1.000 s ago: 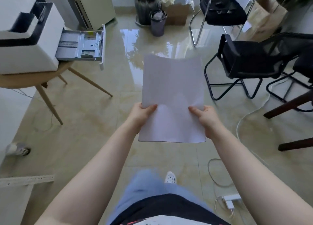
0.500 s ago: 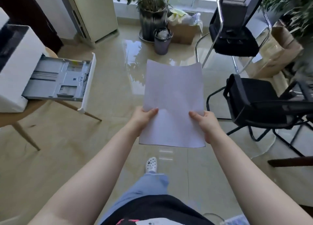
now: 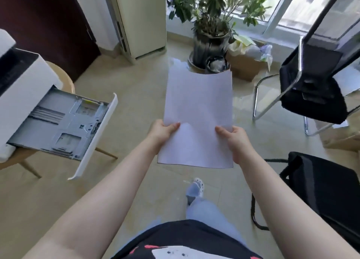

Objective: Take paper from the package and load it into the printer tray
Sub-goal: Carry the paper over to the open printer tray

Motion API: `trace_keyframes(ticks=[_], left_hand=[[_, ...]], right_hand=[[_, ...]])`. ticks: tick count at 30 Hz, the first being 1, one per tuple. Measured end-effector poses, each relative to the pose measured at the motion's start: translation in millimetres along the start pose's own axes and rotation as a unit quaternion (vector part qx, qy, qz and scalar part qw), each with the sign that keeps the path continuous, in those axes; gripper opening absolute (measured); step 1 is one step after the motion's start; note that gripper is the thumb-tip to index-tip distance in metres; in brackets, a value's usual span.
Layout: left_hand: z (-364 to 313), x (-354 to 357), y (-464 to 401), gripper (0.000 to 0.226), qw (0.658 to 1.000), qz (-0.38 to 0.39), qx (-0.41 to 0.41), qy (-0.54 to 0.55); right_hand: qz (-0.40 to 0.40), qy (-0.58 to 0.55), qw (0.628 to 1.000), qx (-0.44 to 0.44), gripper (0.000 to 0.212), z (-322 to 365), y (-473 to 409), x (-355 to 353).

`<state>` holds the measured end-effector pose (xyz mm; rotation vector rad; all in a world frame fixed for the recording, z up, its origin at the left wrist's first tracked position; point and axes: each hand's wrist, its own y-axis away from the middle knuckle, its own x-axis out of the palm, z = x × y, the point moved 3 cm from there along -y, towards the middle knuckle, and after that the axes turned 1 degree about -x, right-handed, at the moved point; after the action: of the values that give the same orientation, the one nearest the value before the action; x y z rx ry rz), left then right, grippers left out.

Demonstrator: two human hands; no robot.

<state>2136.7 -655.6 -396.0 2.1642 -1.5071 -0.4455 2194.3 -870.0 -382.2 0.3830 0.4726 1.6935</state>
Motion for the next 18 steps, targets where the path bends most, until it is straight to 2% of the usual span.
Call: trace_keyframes(ticks=[5,10,18], left_hand=[[-37.9,-3.6,-59.0,0.006,0.996,-0.07,-0.019,0.057],[-66.0,-27.4,-102.1,0.003,0.982,-0.161,-0.024,0.093],[-109.0,-94.8,-198.4,0.032,0.957,-0.269,-0.01,0.104]], right_hand=[[0.069,0.069,0.995,0.025,0.011,53.4,-102.4,22.8],[0.14,0.149,0.979,0.019,0.008,101.6,-176.4,73.0],[0.208,0.228,0.951,-0.006,0.016,161.4,-286.7,186.9]])
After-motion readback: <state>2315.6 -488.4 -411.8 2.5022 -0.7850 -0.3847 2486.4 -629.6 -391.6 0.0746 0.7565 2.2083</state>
